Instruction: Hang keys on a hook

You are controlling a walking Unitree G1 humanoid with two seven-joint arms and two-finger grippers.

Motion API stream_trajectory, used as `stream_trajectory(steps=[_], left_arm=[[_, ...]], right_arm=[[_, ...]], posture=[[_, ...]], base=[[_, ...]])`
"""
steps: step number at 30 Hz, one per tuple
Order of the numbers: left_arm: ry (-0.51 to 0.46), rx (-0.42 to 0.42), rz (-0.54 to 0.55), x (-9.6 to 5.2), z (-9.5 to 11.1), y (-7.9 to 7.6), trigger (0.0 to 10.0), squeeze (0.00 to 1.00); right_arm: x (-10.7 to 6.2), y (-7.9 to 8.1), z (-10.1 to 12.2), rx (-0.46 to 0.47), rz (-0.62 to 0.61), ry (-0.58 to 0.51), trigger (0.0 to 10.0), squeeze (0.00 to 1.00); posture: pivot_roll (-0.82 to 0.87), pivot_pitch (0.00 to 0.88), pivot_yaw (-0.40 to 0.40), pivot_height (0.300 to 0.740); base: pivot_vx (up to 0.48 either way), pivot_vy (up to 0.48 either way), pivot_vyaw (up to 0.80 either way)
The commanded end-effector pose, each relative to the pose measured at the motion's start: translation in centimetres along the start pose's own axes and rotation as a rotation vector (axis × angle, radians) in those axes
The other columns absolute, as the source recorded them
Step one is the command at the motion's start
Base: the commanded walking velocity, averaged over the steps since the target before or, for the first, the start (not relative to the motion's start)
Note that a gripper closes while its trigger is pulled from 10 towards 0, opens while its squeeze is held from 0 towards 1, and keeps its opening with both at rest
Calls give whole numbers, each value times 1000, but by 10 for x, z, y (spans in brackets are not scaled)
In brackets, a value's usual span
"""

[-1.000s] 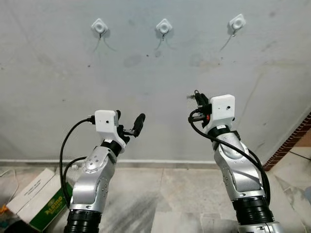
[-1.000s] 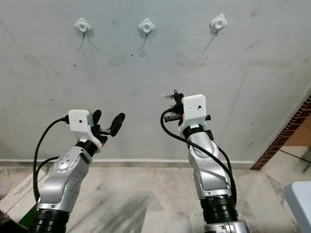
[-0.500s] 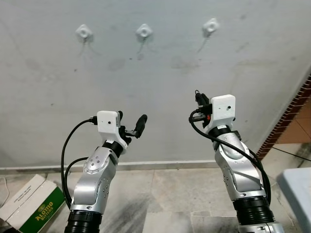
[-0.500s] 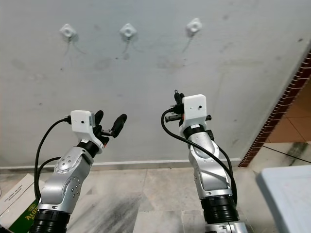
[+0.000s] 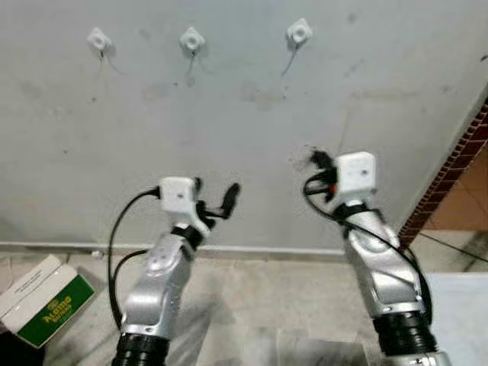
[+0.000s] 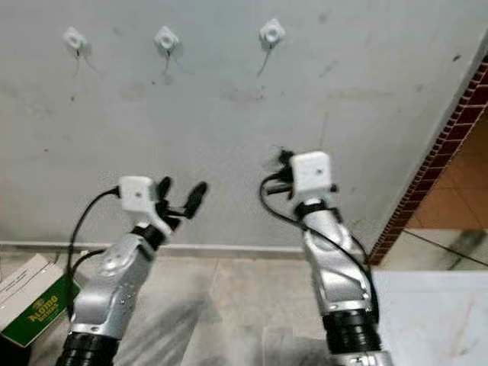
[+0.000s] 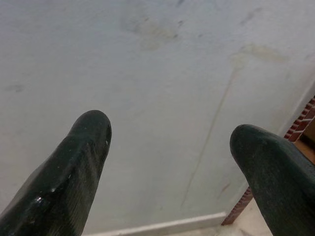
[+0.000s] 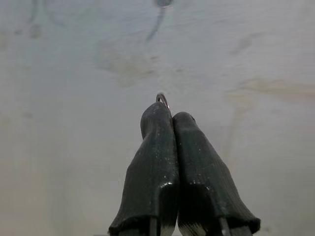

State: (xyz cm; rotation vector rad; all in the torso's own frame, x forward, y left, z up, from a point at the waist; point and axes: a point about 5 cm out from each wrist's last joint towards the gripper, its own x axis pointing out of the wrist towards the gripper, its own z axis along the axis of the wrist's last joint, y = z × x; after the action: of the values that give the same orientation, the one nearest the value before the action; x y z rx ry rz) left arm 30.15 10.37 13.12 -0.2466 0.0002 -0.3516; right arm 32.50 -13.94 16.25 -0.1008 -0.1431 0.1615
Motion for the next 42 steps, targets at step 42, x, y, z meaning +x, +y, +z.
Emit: stream_trajectory(steps=[42], left_arm=[[-41, 14, 20, -6, 7, 12, 10000, 0]], right_arm=[[0, 24, 11, 17, 124, -58, 10000, 0]], posture=[[-21, 36, 65, 740]], base=[[119, 0, 0]])
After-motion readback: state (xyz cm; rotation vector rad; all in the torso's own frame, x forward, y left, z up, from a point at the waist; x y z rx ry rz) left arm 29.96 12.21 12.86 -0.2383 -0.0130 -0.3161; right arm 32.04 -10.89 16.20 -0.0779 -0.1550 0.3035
